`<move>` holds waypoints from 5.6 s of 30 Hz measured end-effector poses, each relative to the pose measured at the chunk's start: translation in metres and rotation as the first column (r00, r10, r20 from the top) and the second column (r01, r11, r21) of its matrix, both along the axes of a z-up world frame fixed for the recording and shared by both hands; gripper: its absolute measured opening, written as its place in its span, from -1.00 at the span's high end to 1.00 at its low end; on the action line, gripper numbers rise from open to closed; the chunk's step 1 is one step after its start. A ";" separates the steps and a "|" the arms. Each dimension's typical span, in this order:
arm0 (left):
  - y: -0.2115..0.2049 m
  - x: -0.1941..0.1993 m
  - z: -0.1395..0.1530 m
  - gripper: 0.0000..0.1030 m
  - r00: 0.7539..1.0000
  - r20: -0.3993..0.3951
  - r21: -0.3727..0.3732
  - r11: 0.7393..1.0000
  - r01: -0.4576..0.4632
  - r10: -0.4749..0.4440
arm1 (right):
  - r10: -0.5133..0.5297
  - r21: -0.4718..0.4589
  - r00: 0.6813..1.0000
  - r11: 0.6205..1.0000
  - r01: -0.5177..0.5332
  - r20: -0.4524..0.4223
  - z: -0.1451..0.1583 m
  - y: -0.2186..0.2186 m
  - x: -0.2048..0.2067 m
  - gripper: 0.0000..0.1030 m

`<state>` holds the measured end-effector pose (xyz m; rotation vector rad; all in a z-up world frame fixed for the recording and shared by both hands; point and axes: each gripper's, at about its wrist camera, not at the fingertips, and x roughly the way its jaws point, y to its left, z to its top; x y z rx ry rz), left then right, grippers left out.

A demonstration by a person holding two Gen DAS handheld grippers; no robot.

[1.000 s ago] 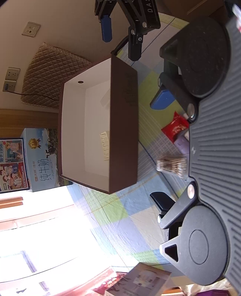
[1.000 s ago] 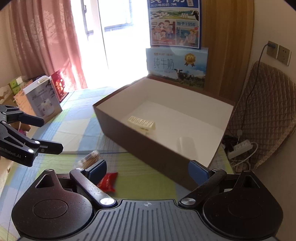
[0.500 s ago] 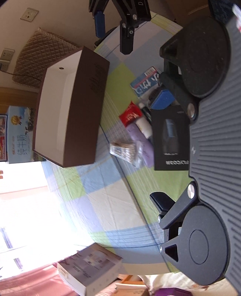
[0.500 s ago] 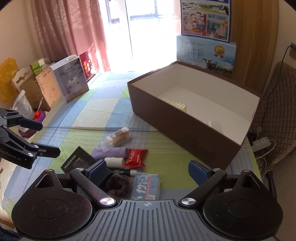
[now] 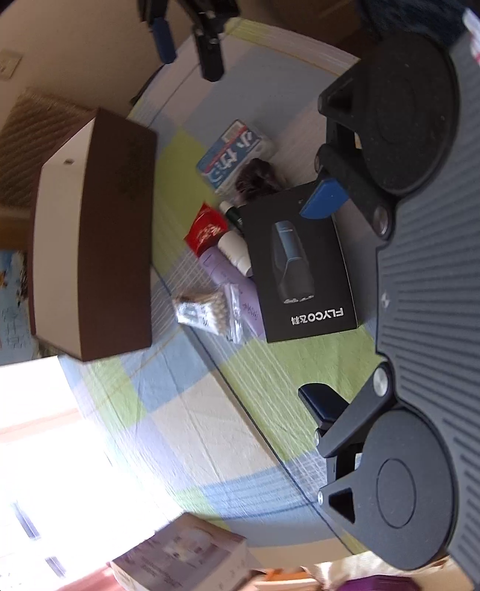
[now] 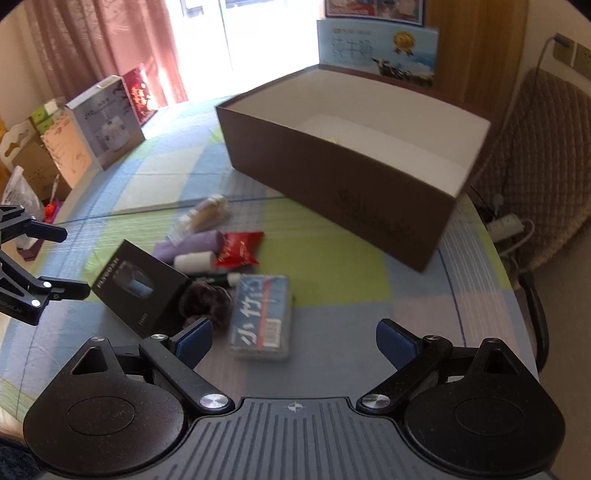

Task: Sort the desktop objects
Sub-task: 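Withdraw both tools from the box back toward the remaining items, then grasp the black FLYCO shaver box with the left tool while the right tool grasps the blue floss pack, then lift and carry the shaver box and floss pack over the brown box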

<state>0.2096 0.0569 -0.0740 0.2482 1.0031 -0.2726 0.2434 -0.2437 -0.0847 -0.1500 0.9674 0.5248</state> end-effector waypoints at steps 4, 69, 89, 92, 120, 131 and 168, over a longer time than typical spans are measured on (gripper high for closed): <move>-0.006 0.008 -0.016 -0.83 0.992 -0.032 0.028 0.992 0.126 -0.125 | -0.061 -0.017 0.998 0.998 0.061 -0.028 -0.008 -0.015 -0.002 -0.80; 0.070 0.035 -0.075 -0.51 0.879 -0.158 -0.073 0.883 -0.464 0.449 | -0.036 -0.070 0.994 0.997 0.029 -0.106 -0.080 0.066 0.035 -0.28; 0.071 0.039 -0.084 -0.51 0.886 -0.172 -0.056 0.893 -0.446 0.432 | -0.042 -0.131 0.999 0.991 0.039 -0.017 -0.086 0.049 0.033 -0.10; 0.070 0.045 -0.087 -0.55 0.884 -0.173 -0.043 0.894 -0.446 0.433 | -0.055 -0.127 0.999 0.991 0.054 -0.004 -0.087 0.046 0.033 -0.23; 0.056 0.031 -0.074 -0.48 0.886 -0.160 -0.071 0.891 -0.449 0.435 | -0.053 -0.105 0.997 0.993 0.048 -0.048 -0.082 0.045 0.029 -0.06; 0.028 0.041 -0.012 -0.48 0.939 -0.047 -0.149 0.927 -0.345 0.342 | -0.100 -0.036 0.995 0.994 0.099 -0.016 -0.043 0.027 0.026 -0.06; -0.172 0.340 0.017 -0.48 0.999 -0.007 -0.197 0.979 -0.053 0.053 | -0.134 -0.052 0.979 0.988 0.143 0.151 0.004 -0.013 0.259 -0.06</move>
